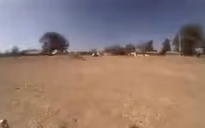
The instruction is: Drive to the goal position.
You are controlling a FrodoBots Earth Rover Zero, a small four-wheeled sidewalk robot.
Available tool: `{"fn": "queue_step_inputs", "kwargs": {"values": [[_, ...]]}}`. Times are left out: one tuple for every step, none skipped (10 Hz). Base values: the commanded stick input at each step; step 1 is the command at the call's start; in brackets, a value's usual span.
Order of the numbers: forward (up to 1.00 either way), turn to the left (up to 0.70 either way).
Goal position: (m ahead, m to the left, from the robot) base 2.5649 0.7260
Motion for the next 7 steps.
{"fn": "queue_step_inputs", "kwargs": {"values": [[1.0, 0.27], [1.0, 0.27], [1.0, 0.27], [1.0, 0.27], [1.0, 0.27], [1.0, 0.27], [1.0, 0.27]]}}
